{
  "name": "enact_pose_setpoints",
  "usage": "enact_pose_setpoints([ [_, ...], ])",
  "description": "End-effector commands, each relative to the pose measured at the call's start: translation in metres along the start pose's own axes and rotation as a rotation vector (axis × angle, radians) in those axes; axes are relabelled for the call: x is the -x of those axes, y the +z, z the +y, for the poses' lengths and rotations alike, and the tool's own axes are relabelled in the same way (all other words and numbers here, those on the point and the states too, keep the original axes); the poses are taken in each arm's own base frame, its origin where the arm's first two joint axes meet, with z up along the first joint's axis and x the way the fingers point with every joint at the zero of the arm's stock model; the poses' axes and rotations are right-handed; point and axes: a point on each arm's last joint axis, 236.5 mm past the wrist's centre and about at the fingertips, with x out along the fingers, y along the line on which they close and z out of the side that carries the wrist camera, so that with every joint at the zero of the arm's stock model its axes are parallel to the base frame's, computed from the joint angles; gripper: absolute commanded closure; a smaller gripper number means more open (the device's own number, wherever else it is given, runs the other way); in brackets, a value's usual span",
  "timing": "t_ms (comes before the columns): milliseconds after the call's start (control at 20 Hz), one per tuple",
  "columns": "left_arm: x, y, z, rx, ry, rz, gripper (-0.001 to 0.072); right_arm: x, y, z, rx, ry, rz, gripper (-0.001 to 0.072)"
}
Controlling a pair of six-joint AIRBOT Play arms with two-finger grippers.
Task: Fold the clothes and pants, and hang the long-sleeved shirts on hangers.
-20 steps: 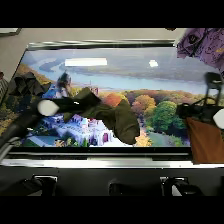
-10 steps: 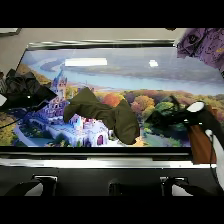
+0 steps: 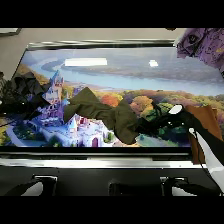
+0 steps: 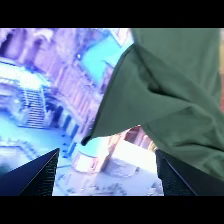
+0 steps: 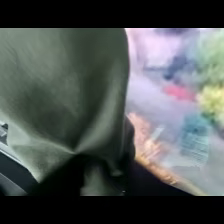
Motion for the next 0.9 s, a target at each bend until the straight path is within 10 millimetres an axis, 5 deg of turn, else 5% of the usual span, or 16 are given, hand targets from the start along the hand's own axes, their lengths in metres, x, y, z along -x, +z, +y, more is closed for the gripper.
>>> enact_pose_setpoints([
  [0,-0.024,-0.019,0.016,0.014,-0.022,0.055,-0.0013,-0.003,0.007,0.002,0.001,0.002,-0.029,0.0682],
  [300,-0.075,-0.057,0.02,0.037,-0.163,0.111,-0.0011,0.01,0.007,0.006,0.048,-0.02,-0.069,0.0682],
  [650,-0.118,-0.054,0.003,0.04,-0.257,0.11,0.0008,0.025,0.008,0.018,0.086,-0.012,-0.114,0.0682],
  [750,-0.133,-0.057,-0.006,0.057,-0.269,0.127,0.007,0.025,0.008,0.019,0.087,-0.012,-0.115,0.0682],
  [800,-0.139,-0.059,-0.013,0.031,-0.277,0.139,0.0198,0.025,0.007,0.02,0.085,-0.008,-0.112,0.0682],
  [850,-0.142,-0.058,-0.023,0.008,-0.288,0.147,0.0513,0.026,0.005,0.021,0.086,-0.003,-0.106,0.0682],
])
